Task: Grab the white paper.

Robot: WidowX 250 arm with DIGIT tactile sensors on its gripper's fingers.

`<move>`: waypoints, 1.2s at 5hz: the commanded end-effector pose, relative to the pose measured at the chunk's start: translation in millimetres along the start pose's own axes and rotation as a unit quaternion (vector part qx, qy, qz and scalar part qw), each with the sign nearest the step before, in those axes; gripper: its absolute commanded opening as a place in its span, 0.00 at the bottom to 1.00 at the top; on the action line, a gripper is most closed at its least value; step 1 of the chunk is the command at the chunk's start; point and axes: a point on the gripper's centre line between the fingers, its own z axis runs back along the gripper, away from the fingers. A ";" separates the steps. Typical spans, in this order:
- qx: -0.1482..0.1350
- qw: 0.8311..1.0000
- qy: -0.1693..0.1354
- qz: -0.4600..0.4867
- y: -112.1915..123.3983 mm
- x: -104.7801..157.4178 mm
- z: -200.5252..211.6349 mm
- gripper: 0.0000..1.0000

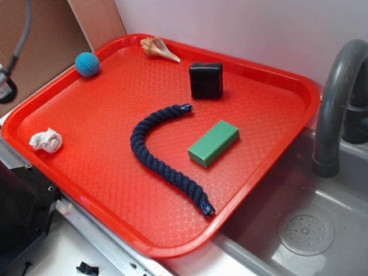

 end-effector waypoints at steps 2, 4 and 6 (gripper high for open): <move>0.014 0.997 0.077 -0.019 29.8 20.8 -78.7 1.00; 0.021 0.989 0.144 -0.038 38.3 16.7 -111.8 1.00; 0.032 0.985 0.165 -0.035 36.2 8.0 -119.4 0.13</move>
